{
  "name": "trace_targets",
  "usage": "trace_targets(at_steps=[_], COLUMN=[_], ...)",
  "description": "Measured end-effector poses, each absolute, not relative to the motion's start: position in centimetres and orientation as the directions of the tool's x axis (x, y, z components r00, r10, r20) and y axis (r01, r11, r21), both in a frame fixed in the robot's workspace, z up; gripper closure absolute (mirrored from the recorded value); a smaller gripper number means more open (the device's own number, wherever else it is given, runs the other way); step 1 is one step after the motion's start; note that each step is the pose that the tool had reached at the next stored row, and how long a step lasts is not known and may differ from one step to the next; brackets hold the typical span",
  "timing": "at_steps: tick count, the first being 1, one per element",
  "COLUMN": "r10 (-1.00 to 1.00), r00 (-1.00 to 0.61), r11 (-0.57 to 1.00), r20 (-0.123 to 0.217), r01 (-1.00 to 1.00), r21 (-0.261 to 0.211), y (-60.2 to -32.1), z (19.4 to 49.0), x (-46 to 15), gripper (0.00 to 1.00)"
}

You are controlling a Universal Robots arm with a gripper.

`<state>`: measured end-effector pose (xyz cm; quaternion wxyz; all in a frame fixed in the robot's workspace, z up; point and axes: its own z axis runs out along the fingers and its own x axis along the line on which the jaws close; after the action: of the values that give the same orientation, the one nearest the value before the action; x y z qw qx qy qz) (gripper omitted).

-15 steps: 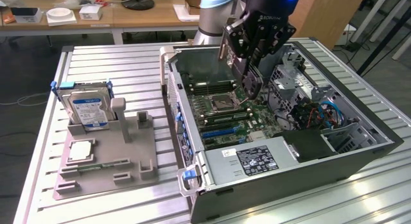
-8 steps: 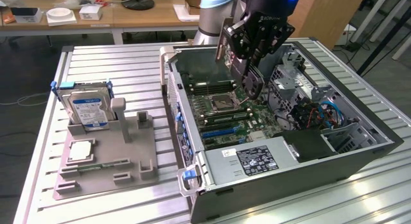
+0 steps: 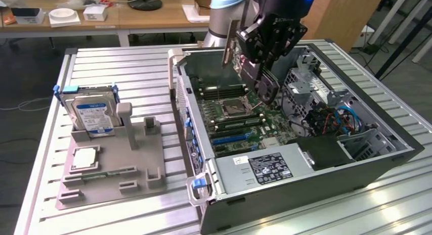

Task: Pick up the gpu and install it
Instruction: 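Insert the gpu into the slot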

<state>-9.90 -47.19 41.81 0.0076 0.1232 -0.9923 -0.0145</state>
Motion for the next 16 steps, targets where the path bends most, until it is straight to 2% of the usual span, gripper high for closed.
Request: trace_targets(at_steps=[16], r10=[-0.433], r00=[-0.901], r11=[0.901], r20=[0.011], r01=[-0.433], r21=[0.031], y=[-47.19], z=[41.60], x=[-9.87], gripper=[0.74])
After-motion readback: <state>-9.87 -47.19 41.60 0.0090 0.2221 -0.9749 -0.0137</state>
